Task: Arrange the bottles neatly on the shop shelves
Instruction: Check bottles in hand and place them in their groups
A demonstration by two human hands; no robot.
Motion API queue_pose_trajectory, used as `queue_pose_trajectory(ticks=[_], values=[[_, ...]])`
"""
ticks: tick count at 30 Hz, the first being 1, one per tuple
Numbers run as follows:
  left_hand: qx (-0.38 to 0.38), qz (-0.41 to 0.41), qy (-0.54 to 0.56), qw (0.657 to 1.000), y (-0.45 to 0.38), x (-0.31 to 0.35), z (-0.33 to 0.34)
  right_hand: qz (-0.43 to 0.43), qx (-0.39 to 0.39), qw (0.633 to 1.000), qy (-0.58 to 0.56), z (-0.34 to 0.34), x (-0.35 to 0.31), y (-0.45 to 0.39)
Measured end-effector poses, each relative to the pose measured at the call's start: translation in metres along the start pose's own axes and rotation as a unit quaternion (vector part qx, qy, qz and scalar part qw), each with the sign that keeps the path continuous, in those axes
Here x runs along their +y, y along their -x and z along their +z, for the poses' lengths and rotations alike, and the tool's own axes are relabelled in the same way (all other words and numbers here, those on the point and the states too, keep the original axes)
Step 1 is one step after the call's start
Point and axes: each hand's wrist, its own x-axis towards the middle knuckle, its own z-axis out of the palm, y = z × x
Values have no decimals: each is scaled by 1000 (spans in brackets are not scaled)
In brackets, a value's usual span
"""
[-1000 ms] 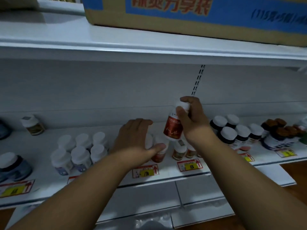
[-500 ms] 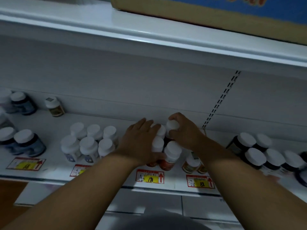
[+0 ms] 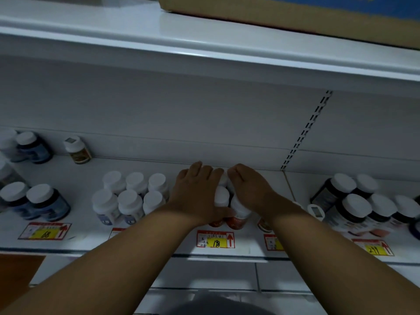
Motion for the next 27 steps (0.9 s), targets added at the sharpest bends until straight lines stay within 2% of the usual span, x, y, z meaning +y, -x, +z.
queue_pose_trajectory(ticks=[7, 16, 22, 25, 27], values=[[22, -10, -17, 1000, -1, 6, 10, 62, 9, 998, -6, -1, -2, -10], [13, -10, 6, 1000, 0, 4, 1, 74, -32, 997, -6, -8, -6, -8], [21, -42, 19, 999, 10, 12, -14, 15, -50, 998, 22, -22, -9, 1], [19, -63, 38, 997, 23, 16, -24, -39, -18, 999, 26, -25, -11, 7], [44, -85, 54, 994, 35, 17, -29, -73, 7, 997, 24, -27, -18, 11]])
